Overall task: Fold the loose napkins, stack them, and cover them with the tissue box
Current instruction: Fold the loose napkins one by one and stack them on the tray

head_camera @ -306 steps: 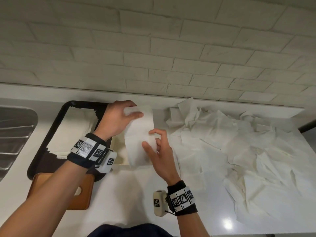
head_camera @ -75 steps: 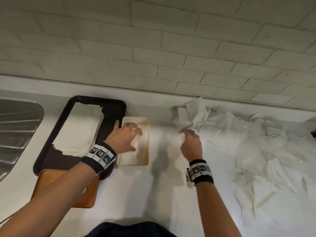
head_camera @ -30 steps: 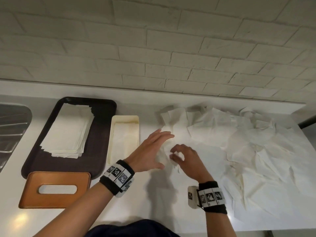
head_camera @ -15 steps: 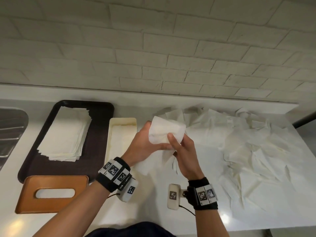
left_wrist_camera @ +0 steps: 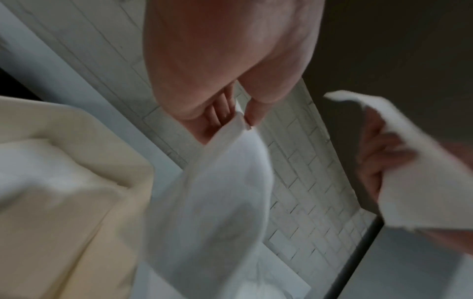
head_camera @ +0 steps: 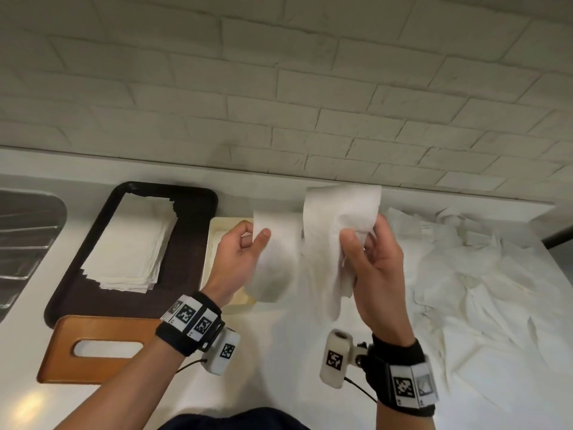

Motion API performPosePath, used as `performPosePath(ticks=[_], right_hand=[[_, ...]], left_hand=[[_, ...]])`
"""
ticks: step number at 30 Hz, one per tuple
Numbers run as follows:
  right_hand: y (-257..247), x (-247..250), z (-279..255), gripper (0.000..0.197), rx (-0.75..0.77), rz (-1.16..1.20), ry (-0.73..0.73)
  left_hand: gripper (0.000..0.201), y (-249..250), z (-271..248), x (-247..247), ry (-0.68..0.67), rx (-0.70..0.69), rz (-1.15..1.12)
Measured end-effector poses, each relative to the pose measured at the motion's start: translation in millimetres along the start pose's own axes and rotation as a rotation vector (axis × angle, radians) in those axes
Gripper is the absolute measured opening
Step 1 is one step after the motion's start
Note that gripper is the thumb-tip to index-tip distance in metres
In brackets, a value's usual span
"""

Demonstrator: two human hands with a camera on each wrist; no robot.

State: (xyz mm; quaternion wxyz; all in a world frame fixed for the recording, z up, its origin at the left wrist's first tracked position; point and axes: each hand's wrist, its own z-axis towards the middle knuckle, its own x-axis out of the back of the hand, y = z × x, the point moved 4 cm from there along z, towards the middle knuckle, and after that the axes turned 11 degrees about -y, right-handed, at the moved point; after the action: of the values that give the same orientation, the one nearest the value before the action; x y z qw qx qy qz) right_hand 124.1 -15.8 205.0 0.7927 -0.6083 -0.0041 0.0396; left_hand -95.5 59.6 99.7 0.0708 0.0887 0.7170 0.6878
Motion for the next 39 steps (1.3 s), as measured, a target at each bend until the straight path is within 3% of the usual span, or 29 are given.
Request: performPosePath(ticks=[3,5,7,14,16,19,20,23,25,27,30,34,39], right_hand=[[-2,-13,3,0.023,-0.029,0.108,-0.031],[20,-19,5,0.016,-0.119,-0.039,0.011],[49,-24,4,0.008,-0.206,-0.229,0.059],[75,-35,-5,0.011,-0.187,-0.42,0.192],[79,-39,-5,0.015,-0.196,-0.459,0.182],[84,-44,-5,0.019,-0.203,-0.521,0.173],[84,-46,-5,0.018,-0.207,-0.534,0.166],[82,-53,-6,0.016,-0.201,-0.498,0.198],[80,-57,-5,0.039,-0.153,-0.475,0.254],[85,-63,-3,0.054,-0.12,-0.421,0.187],[101,-75,-5,0.044,-0.158,-0.24,0.012],[122,-88,-10,0.012,-0.186,-0.397,-0.046],[162,-115,4,0.017,-0.405,-0.645,-0.172]], left_hand=[[0.03,3,-2,-10,-0.082,0.052,-0.036],[0.021,9,-7,-20,-0.184,0.018,-0.11],[0.025,22,-15,-26,-0.221,-0.013,-0.129],[0.032,16,-22,-24,-0.088,0.058,-0.164],[0.039,10,-22,-22,-0.046,0.1,-0.241],[0.075,-2,-19,-19,-0.034,0.157,-0.283],[0.074,-1,-19,-19,-0.035,0.138,-0.271],[0.029,14,-19,-17,0.011,-0.002,-0.151],[0.026,19,-19,-14,0.019,-0.06,-0.114],[0.021,20,-17,-8,0.04,-0.061,-0.116],[0.024,25,-10,11,0.077,-0.039,-0.133],[0.02,26,7,46,0.144,-0.023,0.04],[0.043,-5,27,90,0.117,0.131,0.511]])
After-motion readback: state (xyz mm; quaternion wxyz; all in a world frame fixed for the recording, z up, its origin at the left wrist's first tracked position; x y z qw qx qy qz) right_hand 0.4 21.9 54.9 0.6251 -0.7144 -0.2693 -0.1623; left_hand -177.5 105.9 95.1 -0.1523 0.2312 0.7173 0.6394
